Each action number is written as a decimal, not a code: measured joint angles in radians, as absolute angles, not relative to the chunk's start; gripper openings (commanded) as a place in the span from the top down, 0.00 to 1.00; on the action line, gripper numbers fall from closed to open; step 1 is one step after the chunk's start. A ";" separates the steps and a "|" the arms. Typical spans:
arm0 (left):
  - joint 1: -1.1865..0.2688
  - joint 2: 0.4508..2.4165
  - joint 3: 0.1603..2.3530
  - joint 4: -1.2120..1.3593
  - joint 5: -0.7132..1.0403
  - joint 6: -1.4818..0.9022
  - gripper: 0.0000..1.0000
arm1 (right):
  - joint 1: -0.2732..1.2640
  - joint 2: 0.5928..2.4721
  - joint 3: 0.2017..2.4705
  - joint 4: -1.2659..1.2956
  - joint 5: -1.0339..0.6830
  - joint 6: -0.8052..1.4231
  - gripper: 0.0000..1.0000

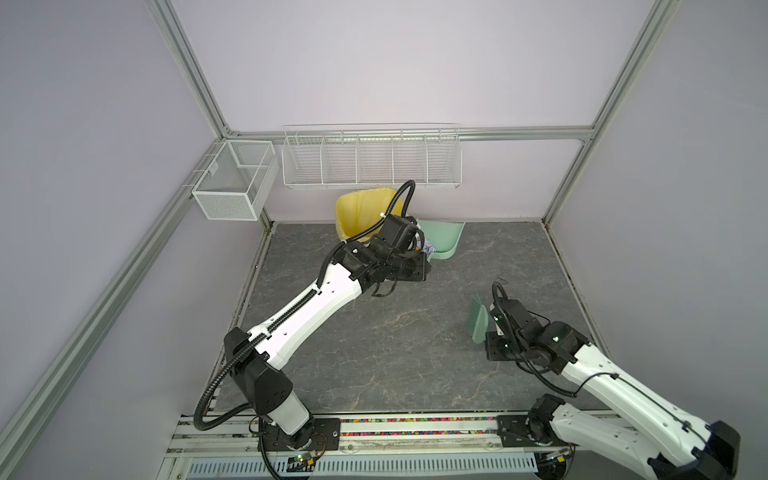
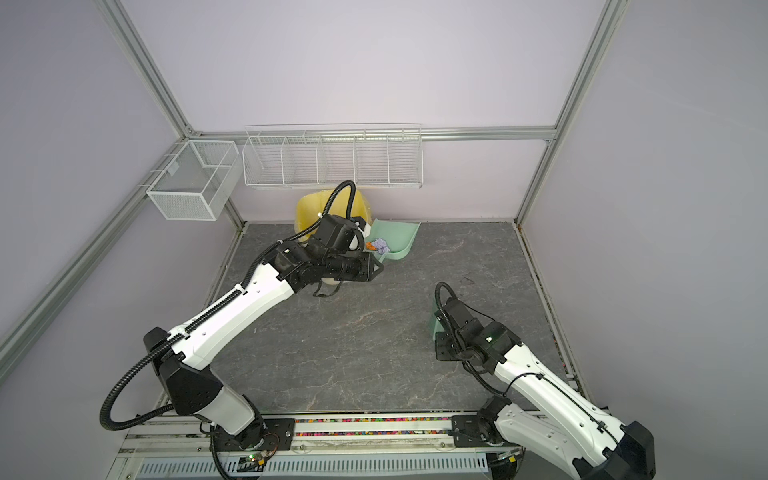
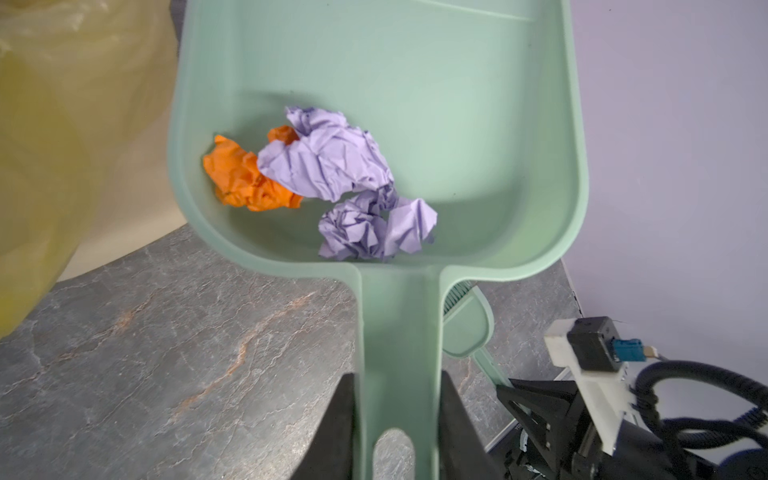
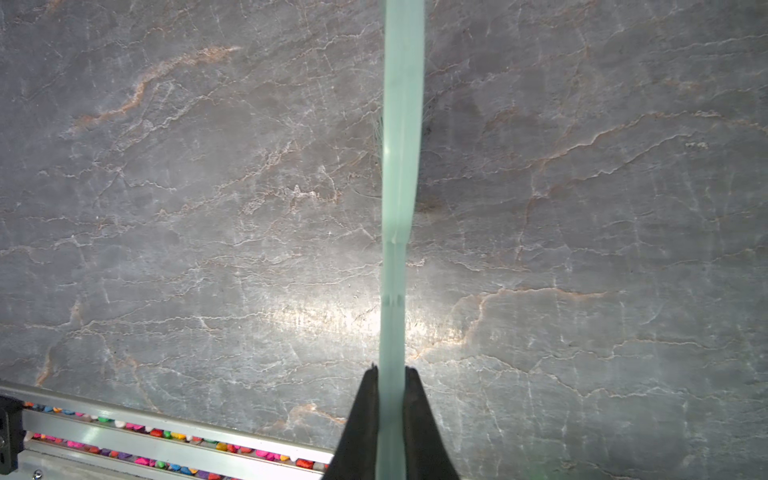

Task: Sweep away the paper scraps from the table
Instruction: 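Lift the loaded dustpan over the yellow bin with the left gripper, then tilt the dustpan over the bin with the left gripper to empty it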

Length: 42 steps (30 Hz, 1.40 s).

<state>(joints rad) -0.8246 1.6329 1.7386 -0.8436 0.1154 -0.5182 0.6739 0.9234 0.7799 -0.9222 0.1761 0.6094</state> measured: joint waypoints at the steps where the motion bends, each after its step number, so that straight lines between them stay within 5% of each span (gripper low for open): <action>1: -0.825 1.638 1.748 -0.844 0.126 -0.518 1.00 | 0.674 0.923 0.780 -0.922 0.178 0.608 0.93; 25: -0.711 1.636 1.901 -0.939 0.206 -0.485 1.00 | 0.674 0.941 0.782 -0.914 0.187 0.602 0.93; 42: -0.429 1.489 1.608 -0.697 0.513 -0.641 1.00 | 0.674 1.003 0.845 -0.901 0.186 0.595 0.93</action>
<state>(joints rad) -0.4290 1.4887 1.6085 -0.6971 0.5125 -0.6415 0.6739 1.0027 0.8448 -0.9009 0.1864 0.5945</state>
